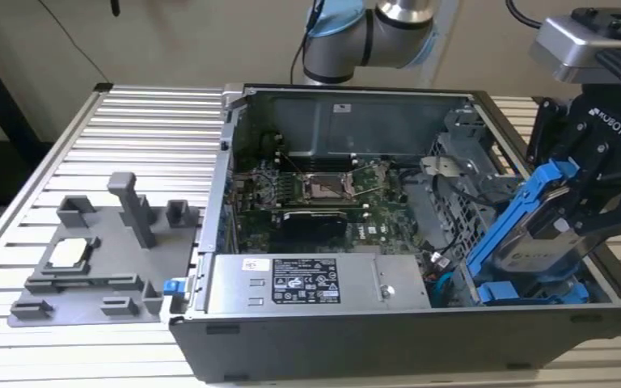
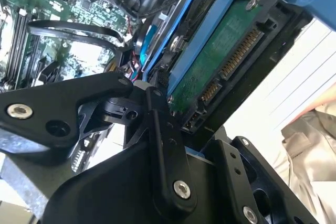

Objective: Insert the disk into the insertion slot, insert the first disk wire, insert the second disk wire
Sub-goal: 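Insert the disk into the insertion slot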

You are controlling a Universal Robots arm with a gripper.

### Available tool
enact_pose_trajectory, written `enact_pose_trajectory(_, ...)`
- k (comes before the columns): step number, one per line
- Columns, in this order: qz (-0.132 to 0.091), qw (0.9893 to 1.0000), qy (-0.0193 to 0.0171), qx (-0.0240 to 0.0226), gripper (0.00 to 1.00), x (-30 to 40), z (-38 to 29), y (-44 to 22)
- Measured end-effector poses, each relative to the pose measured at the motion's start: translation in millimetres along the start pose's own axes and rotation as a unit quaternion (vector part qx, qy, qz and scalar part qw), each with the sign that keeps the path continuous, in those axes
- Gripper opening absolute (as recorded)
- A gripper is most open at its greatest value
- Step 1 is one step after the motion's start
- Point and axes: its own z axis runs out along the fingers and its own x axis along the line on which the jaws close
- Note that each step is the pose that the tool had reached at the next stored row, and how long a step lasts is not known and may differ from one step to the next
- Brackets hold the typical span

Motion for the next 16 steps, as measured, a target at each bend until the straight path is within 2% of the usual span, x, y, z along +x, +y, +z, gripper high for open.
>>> enact_pose_trajectory(16, 0.0, 1.0, -0.0001, -0.0001, 0.33, -0.1, 19.8, -2.5)
